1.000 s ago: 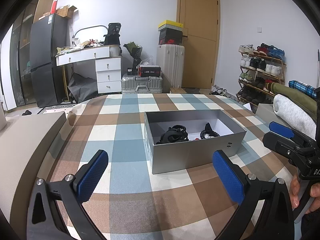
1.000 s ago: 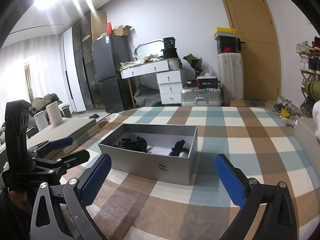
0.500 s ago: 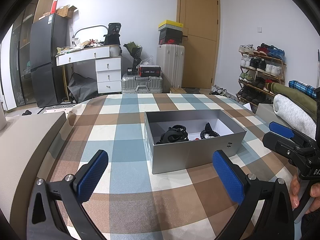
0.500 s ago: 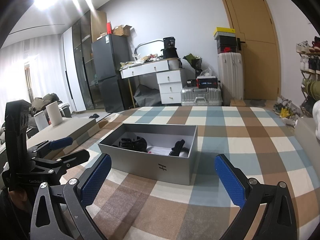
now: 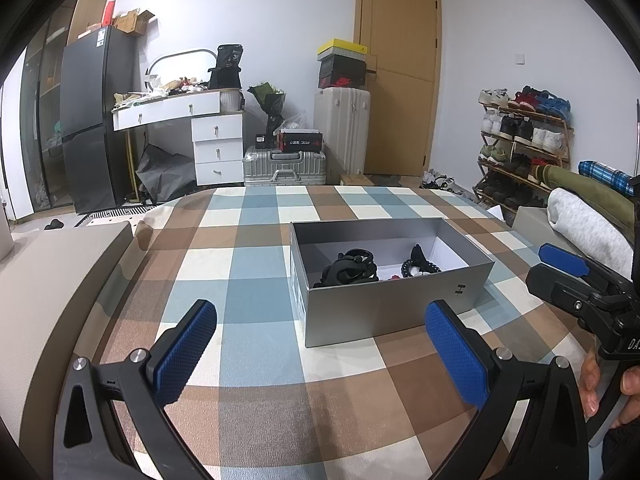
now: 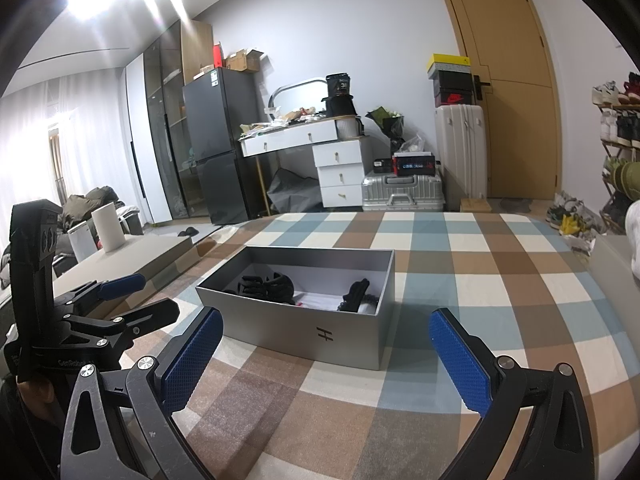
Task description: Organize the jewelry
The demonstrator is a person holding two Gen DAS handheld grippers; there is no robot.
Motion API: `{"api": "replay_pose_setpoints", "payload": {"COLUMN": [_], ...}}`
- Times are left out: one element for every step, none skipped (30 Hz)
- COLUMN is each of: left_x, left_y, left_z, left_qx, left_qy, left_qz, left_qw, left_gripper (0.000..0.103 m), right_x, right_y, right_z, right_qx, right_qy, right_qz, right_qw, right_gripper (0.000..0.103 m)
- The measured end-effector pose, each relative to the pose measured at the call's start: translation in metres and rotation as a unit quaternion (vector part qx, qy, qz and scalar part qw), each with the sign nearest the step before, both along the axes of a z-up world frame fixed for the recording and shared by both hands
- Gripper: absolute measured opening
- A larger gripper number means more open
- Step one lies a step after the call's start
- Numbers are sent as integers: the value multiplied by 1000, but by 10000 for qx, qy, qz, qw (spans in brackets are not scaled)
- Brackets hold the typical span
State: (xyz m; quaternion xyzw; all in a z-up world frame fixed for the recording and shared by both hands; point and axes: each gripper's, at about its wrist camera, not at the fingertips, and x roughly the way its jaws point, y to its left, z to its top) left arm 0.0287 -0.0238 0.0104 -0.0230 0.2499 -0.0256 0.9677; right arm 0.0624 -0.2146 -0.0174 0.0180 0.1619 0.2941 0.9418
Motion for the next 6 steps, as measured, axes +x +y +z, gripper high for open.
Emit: {"api": "replay_pose_setpoints", "payload": {"left_x": [0,0,0,1,1,1], "left_y": [0,0,-1,-1,-1,-1], "left_z": [0,0,-1,-1,-1,-1], "left_qx": [3,5,13,19,21,16], "left_qy": [-12,-21,-21,-16,-10,-8], "left_qz": [-2,-9,-14,-11,-5,-2], "left_qw": [10000,10000,10000,10000,10000,10000], "left_gripper": [102,102,102,102,102,102], "right_x": [0,0,0,0,0,0], "right_y": [0,0,0,0,0,0], "right_z": [0,0,0,0,0,0], "right_qx": [1,3,1,-1,-3,-6], "right_qy": [1,-1,-3,-3,-1,1], "right_qz": [-3,-1,1,2,8,6], "right_qw": [10000,10000,10000,10000,10000,10000], "right_gripper": [103,103,103,103,103,103]}}
